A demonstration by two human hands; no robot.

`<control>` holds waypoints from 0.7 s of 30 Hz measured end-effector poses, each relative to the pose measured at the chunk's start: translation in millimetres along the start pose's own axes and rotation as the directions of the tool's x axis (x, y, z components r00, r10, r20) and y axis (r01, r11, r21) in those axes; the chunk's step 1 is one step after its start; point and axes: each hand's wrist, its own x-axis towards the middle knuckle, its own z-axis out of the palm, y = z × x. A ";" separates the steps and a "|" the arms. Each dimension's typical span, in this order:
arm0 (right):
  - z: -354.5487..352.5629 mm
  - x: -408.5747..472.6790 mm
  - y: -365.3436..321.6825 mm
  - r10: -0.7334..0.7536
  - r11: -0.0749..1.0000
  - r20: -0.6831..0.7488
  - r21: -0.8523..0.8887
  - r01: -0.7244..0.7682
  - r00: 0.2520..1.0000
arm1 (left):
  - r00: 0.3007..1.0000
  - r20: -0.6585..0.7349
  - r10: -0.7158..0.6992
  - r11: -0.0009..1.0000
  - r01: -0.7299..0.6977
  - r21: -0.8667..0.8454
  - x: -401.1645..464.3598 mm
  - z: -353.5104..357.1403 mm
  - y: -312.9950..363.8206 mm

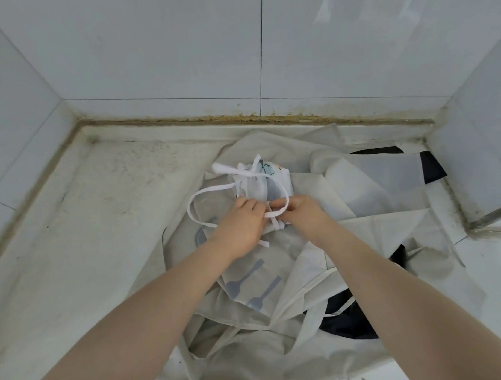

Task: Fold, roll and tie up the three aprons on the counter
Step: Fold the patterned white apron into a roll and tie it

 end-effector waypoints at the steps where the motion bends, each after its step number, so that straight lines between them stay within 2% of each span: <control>1: -1.8 -3.2 -0.3 -0.004 0.995 0.036 0.098 0.001 0.999 | 0.998 0.046 -0.034 0.999 0.036 -0.039 2.9 -3.0 4.8; 3: -6.6 -5.1 0.6 -0.004 0.979 0.079 0.204 -0.012 0.997 | 0.998 0.050 -0.042 0.999 0.040 0.033 6.6 -1.2 8.1; 7: -10.6 -3.1 4.6 0.027 0.967 0.134 0.248 -0.060 0.991 | 0.955 0.186 -0.230 0.973 0.219 0.075 10.9 3.0 11.4; 9: -10.2 -2.7 5.1 0.029 0.964 0.145 0.258 -0.066 0.989 | 0.941 0.218 -0.259 0.965 0.240 0.109 16.9 3.4 12.4; 13: -5.2 -3.2 5.6 -0.004 0.945 0.110 0.326 -0.033 0.994 | 0.906 0.320 -0.278 0.957 0.290 0.012 27.1 8.6 6.5; 15: -3.2 -4.7 4.7 -0.038 0.942 0.093 0.335 0.005 0.995 | 0.894 0.362 -0.263 0.945 0.315 -0.090 29.3 8.1 4.0; 18: 6.1 -2.7 4.2 -0.062 0.972 0.034 0.228 0.052 0.998 | 0.881 0.373 -0.292 0.850 0.418 -0.321 30.9 -0.4 2.3; 21: 16.9 4.8 9.3 -0.133 0.986 -0.081 -0.112 0.123 0.988 | 0.864 0.359 -0.354 0.771 0.486 -0.411 32.0 -9.1 4.0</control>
